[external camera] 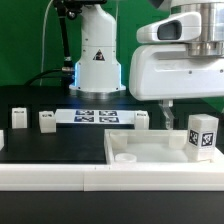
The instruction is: Assemble one leg
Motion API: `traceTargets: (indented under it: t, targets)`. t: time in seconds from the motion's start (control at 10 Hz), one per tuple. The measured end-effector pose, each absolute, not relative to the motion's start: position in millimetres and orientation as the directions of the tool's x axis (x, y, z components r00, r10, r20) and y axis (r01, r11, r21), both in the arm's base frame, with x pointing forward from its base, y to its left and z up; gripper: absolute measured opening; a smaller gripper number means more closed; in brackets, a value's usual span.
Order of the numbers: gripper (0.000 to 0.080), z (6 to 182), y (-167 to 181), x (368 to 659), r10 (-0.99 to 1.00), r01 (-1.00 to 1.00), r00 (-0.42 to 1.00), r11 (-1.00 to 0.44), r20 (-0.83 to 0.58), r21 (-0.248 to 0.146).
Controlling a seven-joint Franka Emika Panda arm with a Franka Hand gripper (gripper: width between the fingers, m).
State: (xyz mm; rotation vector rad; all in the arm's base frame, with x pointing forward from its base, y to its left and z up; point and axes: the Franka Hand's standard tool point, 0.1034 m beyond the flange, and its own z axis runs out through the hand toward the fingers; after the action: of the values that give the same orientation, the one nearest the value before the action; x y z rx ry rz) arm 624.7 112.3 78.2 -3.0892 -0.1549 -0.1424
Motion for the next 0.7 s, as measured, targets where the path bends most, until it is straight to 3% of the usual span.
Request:
traceTargets:
  t: [0.1,0.2,0.3,0.7]
  targets:
    - [0.0639,78.0,112.2,624.6,0.098,0.102,0.991,-0.994,0.094,-0.040]
    - [0.0453,78.0,112.2,624.6,0.098,0.102,0.991,-0.994,0.094,-0.040]
    - [0.0318,77.8,112.4,624.5,0.098,0.103,0.991,-0.994,0.093,-0.041]
    - [0.0291,77.4,112.7,624.2,0.074,0.079,0.993,-0.996,0.092,-0.043]
